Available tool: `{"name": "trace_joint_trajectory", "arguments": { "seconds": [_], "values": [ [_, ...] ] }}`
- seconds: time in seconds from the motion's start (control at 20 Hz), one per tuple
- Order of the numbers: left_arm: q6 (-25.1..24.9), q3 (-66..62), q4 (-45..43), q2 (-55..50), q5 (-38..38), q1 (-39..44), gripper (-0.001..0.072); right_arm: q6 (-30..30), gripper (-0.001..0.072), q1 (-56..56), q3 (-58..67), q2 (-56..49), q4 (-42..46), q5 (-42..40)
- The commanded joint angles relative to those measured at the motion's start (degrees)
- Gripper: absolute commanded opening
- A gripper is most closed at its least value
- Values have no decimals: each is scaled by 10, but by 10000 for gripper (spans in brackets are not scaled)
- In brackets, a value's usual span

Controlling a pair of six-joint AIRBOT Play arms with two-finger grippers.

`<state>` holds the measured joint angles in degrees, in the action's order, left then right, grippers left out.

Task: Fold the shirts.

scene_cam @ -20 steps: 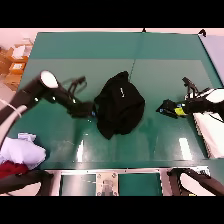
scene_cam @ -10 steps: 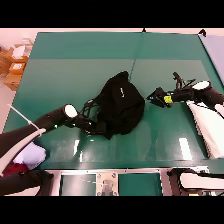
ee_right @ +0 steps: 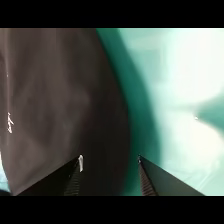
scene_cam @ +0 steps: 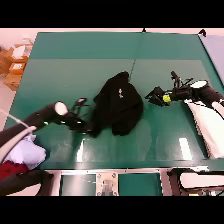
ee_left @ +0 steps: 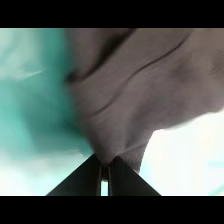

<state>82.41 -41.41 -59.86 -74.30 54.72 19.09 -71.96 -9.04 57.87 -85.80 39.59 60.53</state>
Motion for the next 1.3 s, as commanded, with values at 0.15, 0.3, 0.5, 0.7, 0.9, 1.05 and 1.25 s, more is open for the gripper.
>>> {"name": "trace_joint_trajectory", "arguments": {
  "seconds": [0.15,0.3,0.5,0.7,0.9,1.05,1.25],
  "values": [
    [-30,-1,-151,60,124,-185,24,9,432,57,1,-6,0,-15],
    [-49,-1,-150,60,118,-197,25,9,432,121,2,-35,-15,-61],
    [-50,-1,-147,60,117,-197,25,22,430,183,24,-109,-104,-71],
    [-64,-1,-147,60,115,-197,24,23,379,216,74,-163,-151,-67],
    [-65,-56,-148,61,134,-197,24,53,15,221,145,-164,-176,-25],
    [-64,-191,-148,96,178,-197,24,28,13,191,238,-143,-176,58],
    [-57,-458,-142,184,214,-197,23,-27,14,122,414,-61,-176,150]
  ]
}}
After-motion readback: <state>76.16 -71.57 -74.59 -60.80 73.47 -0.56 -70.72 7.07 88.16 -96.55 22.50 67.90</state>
